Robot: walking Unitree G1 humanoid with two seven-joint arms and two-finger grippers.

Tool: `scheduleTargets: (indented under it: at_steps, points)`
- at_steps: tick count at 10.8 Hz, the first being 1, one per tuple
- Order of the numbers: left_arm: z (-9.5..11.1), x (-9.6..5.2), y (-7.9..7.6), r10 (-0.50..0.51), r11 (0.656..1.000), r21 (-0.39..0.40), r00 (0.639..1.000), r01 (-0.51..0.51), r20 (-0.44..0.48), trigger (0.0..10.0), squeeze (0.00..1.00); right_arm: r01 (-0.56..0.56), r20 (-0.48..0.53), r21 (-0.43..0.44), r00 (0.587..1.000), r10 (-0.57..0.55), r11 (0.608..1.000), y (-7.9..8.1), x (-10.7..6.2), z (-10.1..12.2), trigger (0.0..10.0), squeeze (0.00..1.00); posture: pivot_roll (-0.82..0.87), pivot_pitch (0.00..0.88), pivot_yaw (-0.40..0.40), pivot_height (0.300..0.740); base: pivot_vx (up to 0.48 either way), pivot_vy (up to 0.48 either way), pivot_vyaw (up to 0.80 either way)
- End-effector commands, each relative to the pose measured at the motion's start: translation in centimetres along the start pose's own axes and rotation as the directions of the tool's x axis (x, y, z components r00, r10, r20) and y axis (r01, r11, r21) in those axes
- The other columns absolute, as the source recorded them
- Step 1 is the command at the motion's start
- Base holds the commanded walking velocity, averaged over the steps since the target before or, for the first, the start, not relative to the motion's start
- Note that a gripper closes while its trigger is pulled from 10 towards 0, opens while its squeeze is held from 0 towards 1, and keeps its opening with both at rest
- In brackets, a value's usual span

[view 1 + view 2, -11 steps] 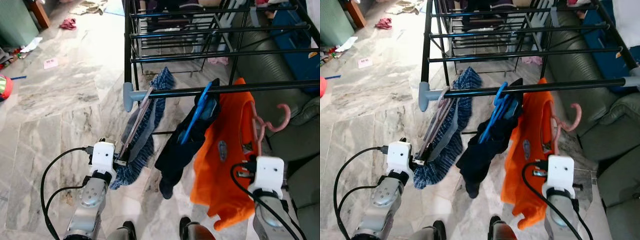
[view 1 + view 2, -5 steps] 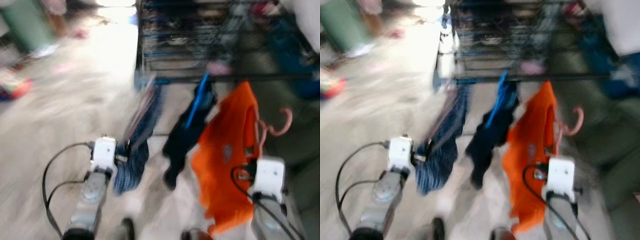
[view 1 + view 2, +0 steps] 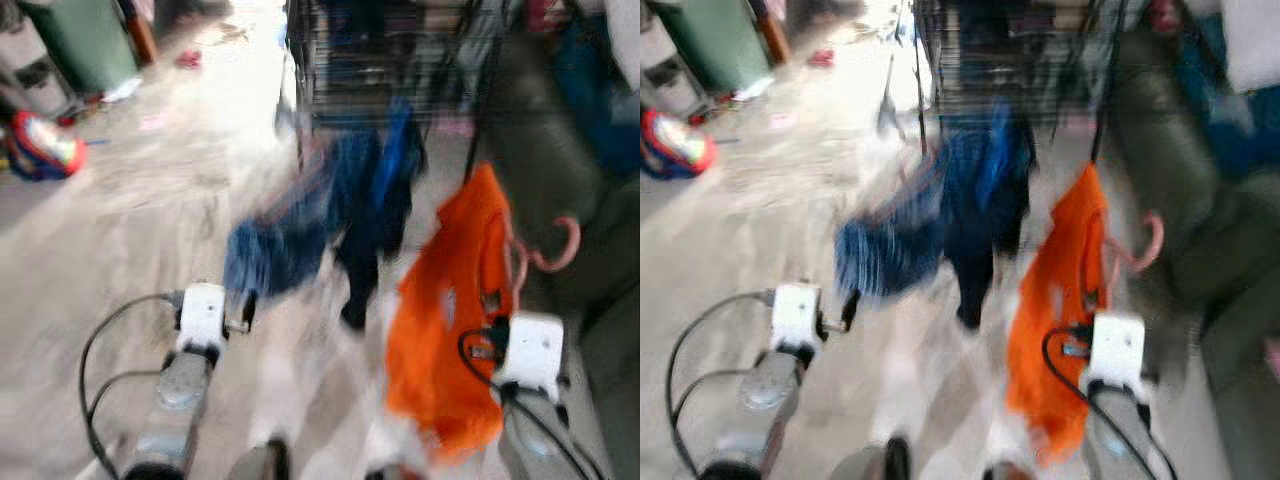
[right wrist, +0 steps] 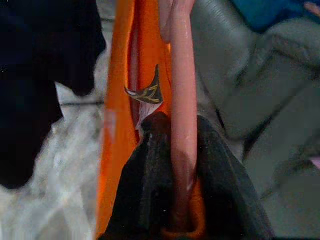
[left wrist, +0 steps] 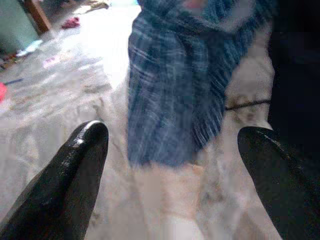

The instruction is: Hang hanger

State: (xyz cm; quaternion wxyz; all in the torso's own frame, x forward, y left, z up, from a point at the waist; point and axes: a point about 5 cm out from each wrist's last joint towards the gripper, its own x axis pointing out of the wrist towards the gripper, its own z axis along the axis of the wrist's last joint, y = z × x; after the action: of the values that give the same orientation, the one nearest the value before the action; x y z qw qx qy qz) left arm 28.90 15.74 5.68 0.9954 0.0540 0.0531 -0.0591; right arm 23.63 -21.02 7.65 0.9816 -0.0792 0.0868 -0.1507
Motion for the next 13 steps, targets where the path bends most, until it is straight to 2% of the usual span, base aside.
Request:
scheduleTargets:
  at_steps: [1,4,5,6,7,8,9,10,11,12,13]
  points:
    - [-0.1,-0.1,0.2,-0.006,1.0,0.01,1.0,0.006,-0.007,10.0,0.0,0.007,0.01,0.0,1.0,-0.007,1.0,-0.1,-0.1,0.2,10.0,0.0,-0.05,0.213,0.039,0.74,-0.285,0.0,0.0]
    - [0.0,0.0,0.2,-0.009,1.0,0.017,1.0,0.009,-0.002,10.0,0.0,-0.016,0.005,0.033,1.0,0.016,0.999,0.2,-0.1,0.1,10.0,0.0,-0.04,0.222,0.04,0.74,-0.27,0.0,0.0]
    - [-0.5,-0.2,0.2,-0.021,0.999,0.038,1.0,0.021,0.0,10.0,0.0,-0.039,-0.012,0.017,0.999,0.039,0.999,0.5,-0.5,-0.3,10.0,0.0,-0.03,0.237,0.037,0.74,0.0,0.0,0.0]
    - [-1.1,-0.3,0.9,-0.007,0.999,0.053,1.0,0.008,-0.026,10.0,0.0,-0.045,-0.005,-0.006,0.999,0.045,0.999,1.0,-0.5,-0.4,10.0,0.0,-0.02,0.24,0.031,0.74,0.0,0.0,0.0]
    - [-1.9,-0.6,1.8,0.0,0.999,0.035,0.998,0.002,-0.058,10.0,0.0,-0.076,0.01,-0.024,0.997,0.076,0.997,1.9,-0.4,-0.6,10.0,0.0,0.0,0.226,0.026,0.74,0.0,0.0,0.0]
    - [-3.0,-1.2,3.0,0.039,0.999,0.025,0.993,-0.037,-0.115,10.0,0.0,-0.146,0.069,0.004,0.987,0.146,0.989,3.5,-0.2,0.1,10.0,0.0,0.03,0.201,0.015,0.74,0.0,0.0,0.0]
    - [-3.4,-1.4,3.1,0.039,0.999,0.034,0.992,-0.035,-0.117,10.0,0.0,-0.186,0.076,-0.007,0.98,0.186,0.983,3.9,-0.2,0.1,10.0,0.0,0.04,0.189,0.005,0.74,0.0,0.0,0.0]
    - [-4.1,-1.7,2.9,0.055,0.998,0.033,0.99,-0.051,-0.132,10.0,0.0,-0.252,0.055,0.015,0.966,0.251,0.968,4.2,0.2,0.0,10.0,0.0,0.06,0.167,-0.008,0.74,0.0,0.0,0.0]
    - [-4.7,-1.6,1.8,0.049,0.999,0.014,0.988,-0.048,-0.148,10.0,0.0,-0.255,0.027,0.028,0.967,0.255,0.966,3.5,1.2,-0.5,10.0,0.0,0.04,0.129,-0.012,0.74,0.0,0.0,0.0]
    - [-4.9,-1.6,1.2,0.035,0.999,0.006,0.988,-0.034,-0.153,10.0,0.0,-0.251,0.028,0.027,0.968,0.25,0.968,3.2,1.4,-0.6,10.0,0.0,0.04,0.129,-0.012,0.74,0.0,0.0,0.0]
    - [-5.2,-0.9,-1.6,-0.078,0.997,-0.02,0.981,0.075,-0.178,10.0,0.0,-0.196,0.027,0.057,0.98,0.195,0.979,3.1,2.2,-0.5,10.0,0.0,0.01,0.129,-0.027,0.74,0.0,0.0,0.0]
